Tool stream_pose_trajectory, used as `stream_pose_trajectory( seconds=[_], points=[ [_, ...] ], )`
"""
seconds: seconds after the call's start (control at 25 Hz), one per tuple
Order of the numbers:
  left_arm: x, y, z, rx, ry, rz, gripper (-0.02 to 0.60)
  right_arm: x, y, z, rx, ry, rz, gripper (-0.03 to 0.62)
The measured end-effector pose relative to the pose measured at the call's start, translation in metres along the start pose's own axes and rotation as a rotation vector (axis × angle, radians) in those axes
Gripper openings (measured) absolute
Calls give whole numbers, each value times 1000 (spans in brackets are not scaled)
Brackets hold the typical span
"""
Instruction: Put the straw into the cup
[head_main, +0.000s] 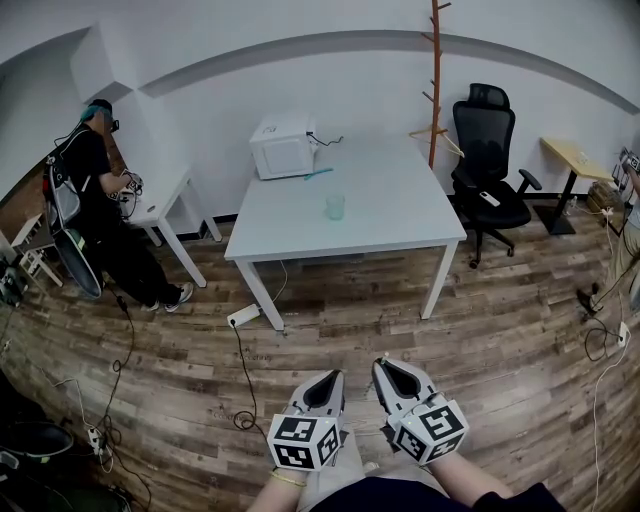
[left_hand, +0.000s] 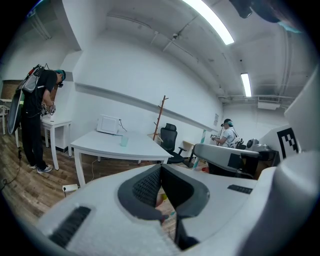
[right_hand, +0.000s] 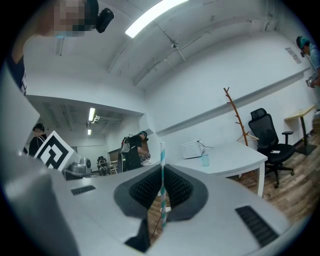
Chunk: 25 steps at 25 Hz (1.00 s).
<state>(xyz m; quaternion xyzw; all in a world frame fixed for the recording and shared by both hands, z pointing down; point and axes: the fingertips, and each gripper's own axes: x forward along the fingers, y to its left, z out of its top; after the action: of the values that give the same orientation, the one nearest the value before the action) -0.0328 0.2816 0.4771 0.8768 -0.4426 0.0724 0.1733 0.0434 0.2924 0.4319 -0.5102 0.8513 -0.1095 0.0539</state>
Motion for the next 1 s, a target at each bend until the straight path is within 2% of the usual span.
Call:
stream_pose_trajectory(
  seconds=[0.52,1.0],
  points=[
    [53,27,18,-24,2,-35,18,43,-35,11,-2,-18,-51,35],
    [118,84,45,-28,27,-62,18,127,-70,16,18,-9,-79,35]
  ],
)
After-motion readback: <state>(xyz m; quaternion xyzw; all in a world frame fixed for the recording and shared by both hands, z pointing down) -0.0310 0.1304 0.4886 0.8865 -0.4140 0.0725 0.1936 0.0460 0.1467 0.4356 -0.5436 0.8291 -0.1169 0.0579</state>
